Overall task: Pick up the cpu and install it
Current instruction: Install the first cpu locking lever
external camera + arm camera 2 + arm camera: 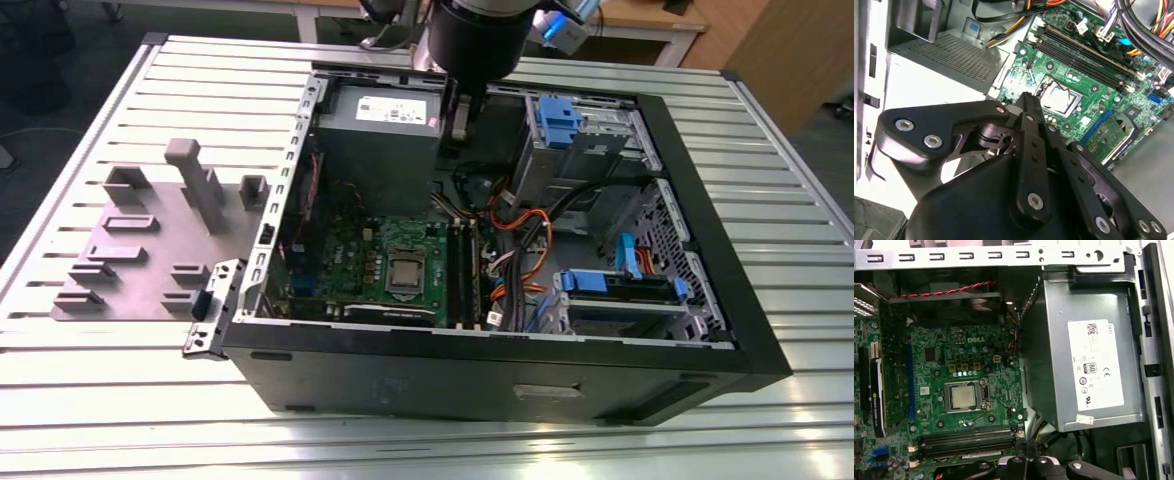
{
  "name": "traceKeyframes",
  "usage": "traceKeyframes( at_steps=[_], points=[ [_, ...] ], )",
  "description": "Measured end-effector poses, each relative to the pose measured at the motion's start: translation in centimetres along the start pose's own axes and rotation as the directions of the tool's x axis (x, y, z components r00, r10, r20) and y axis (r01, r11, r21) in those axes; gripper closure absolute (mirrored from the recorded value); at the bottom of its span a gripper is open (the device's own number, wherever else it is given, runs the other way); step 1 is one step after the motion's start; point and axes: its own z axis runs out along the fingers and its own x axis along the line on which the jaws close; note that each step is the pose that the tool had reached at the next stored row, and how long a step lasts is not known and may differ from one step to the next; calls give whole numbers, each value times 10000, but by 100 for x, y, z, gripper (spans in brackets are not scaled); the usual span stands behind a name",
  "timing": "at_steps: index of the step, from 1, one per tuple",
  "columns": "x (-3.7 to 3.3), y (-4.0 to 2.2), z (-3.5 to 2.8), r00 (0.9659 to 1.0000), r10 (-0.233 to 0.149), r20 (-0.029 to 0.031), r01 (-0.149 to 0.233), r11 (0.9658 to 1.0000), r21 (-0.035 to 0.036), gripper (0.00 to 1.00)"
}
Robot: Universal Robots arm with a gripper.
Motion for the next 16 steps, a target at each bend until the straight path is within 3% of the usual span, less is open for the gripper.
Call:
traceKeyframes(
  at_steps=[2, 4, 5, 7, 8, 13, 16],
  points=[
    [19, 6, 12, 10000, 1, -51, -1, 10000, 7, 89],
    [29, 17, 18, 9998, 7, -195, -7, 10000, 31, 89],
    [32, 21, 21, 9996, 11, -290, -10, 10000, 48, 89],
    [33, 25, 24, 9985, 13, -544, -8, 10000, 86, 89],
    [35, 24, 31, 9982, -36, -596, 40, 10000, 66, 89],
    [46, 20, 109, 9949, -784, -642, 783, 9969, -44, 89],
    [102, 9, 155, 9941, -869, -649, 866, 9962, -74, 89]
  ],
)
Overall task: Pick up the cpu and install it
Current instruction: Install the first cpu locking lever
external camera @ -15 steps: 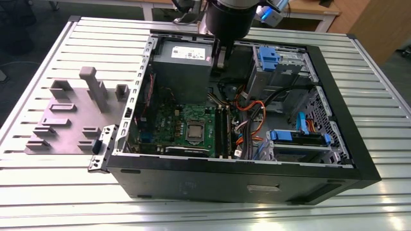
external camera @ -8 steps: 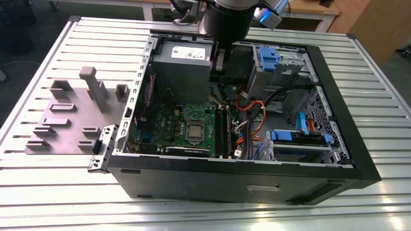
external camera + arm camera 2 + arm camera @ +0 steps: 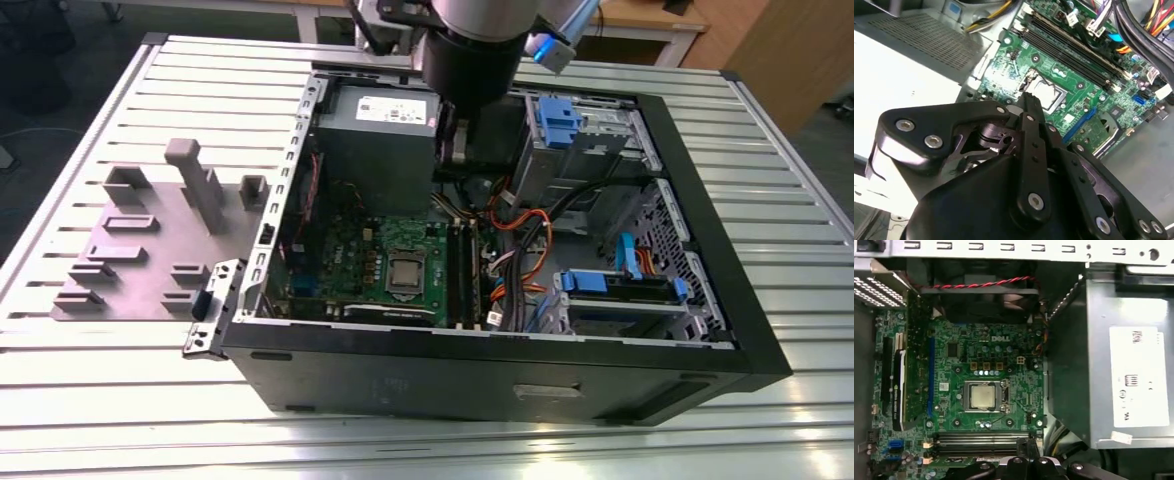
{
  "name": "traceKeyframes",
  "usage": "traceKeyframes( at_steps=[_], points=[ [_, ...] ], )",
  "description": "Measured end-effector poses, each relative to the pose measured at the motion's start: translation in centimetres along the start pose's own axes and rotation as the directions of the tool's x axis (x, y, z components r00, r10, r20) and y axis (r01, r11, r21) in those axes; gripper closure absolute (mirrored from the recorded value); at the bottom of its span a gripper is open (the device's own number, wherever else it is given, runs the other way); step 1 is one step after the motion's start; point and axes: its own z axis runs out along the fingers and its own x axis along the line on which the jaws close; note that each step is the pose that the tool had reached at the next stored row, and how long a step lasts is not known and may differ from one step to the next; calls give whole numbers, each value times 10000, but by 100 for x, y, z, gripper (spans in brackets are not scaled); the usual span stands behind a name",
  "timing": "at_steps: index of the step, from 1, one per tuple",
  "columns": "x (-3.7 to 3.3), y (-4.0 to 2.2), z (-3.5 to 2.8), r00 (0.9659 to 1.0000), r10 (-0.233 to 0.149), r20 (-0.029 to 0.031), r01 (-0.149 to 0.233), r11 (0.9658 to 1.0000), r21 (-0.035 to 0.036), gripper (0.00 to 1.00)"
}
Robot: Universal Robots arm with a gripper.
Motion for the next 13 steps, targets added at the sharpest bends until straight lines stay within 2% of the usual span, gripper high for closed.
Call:
traceKeyframes(
  at_steps=[4, 13],
  points=[
    [110, -12, 65, 10000, -2, 1, 2, 10000, -1, 89],
    [133, -23, 228, 10000, -3, 4, 3, 10000, -1, 89]
  ],
)
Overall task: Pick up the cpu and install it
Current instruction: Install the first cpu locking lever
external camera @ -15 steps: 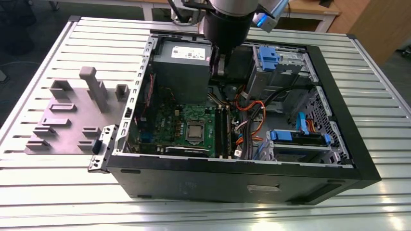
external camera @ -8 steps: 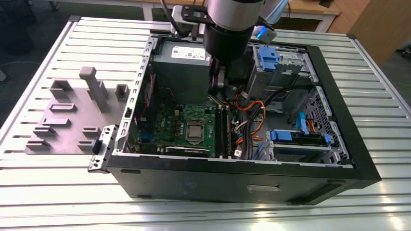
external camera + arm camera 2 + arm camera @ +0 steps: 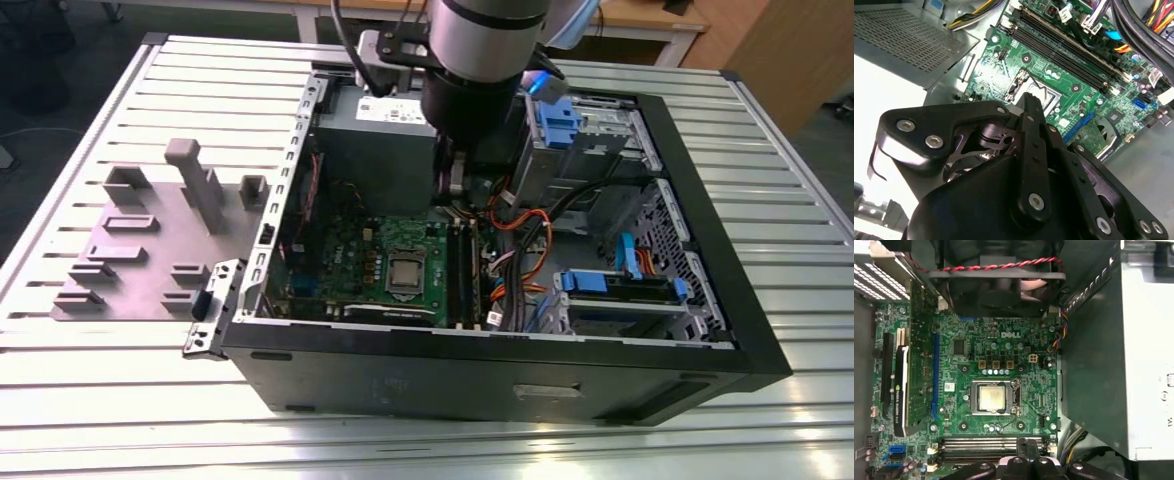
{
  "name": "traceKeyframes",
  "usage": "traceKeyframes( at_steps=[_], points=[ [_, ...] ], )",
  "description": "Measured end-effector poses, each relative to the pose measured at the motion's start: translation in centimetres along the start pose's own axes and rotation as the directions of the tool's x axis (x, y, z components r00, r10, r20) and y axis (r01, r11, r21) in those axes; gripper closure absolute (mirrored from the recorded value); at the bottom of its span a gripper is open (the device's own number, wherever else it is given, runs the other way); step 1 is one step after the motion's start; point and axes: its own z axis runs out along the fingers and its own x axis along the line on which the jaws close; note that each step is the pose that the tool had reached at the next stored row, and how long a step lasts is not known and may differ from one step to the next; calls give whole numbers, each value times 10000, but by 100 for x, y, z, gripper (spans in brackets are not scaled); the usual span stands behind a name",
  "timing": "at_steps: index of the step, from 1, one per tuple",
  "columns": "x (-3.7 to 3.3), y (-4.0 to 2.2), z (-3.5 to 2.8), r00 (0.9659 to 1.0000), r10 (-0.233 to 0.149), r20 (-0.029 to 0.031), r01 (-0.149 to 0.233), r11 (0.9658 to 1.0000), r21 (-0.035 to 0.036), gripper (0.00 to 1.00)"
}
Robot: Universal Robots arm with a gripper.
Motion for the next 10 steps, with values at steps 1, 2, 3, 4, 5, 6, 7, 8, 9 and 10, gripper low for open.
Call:
traceKeyframes(
  at_steps=[1, 2, 3, 4, 5, 6, 7, 8, 9, 10],
  points=[
    [11, -2, 17, 10000, -1, -1, 1, 10000, 0, 89],
    [29, -3, 33, 10000, 1, -3, -1, 10000, -1, 89],
    [58, -6, 47, 10000, 1, -1, -1, 10000, 0, 89],
    [85, -9, 58, 10000, 1, -2, -1, 10000, -1, 89],
    [96, -11, 69, 10000, 0, 1, 0, 10000, 1, 89],
    [97, -11, 72, 10000, 1, 1, -1, 10000, 1, 89],
    [98, -11, 72, 10000, 2, 0, -2, 10000, 0, 89],
    [98, -11, 72, 10000, 2, -2, -2, 10000, 0, 89],
    [98, -11, 73, 10000, 2, -2, -2, 10000, -1, 89],
    [98, -12, 86, 10000, 1, 1, -1, 10000, 2, 89]
  ],
)
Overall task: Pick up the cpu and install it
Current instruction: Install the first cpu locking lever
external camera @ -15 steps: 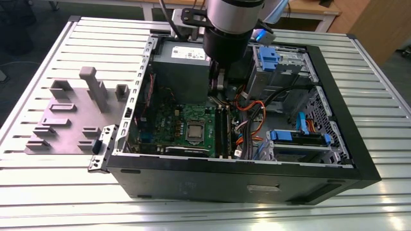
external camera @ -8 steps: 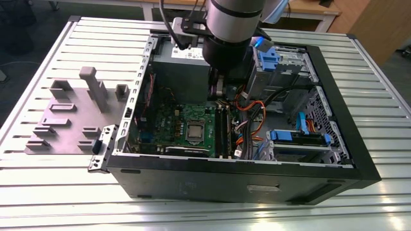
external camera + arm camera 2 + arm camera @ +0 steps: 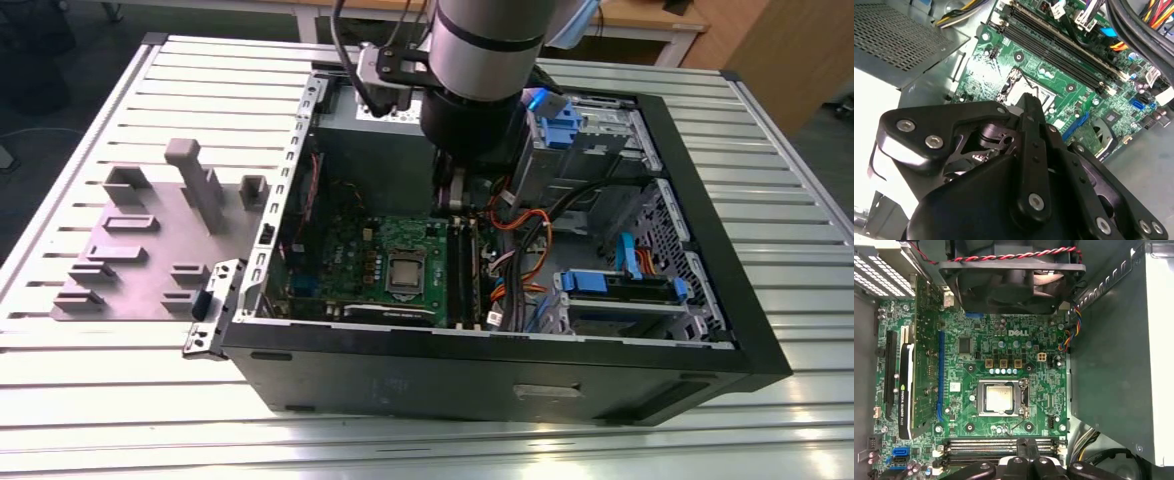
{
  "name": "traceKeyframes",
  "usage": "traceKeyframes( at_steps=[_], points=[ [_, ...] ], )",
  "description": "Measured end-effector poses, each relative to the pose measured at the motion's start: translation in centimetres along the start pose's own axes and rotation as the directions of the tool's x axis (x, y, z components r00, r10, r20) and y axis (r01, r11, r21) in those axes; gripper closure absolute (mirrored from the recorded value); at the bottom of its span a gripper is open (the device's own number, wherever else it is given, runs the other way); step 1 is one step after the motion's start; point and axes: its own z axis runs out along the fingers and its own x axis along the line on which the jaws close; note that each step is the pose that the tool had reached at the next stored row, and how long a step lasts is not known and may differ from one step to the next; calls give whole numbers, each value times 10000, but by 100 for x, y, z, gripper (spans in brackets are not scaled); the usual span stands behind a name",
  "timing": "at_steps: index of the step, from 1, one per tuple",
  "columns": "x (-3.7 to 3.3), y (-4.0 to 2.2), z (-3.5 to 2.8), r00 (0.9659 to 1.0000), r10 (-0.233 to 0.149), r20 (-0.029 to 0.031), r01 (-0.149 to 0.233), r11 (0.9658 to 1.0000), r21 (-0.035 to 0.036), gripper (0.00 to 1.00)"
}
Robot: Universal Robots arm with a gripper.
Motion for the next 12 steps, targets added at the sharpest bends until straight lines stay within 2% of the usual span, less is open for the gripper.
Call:
traceKeyframes(
  at_steps=[12],
  points=[
    [31, -11, 204, 10000, 0, -10, 0, 10000, -3, 89]
  ],
)
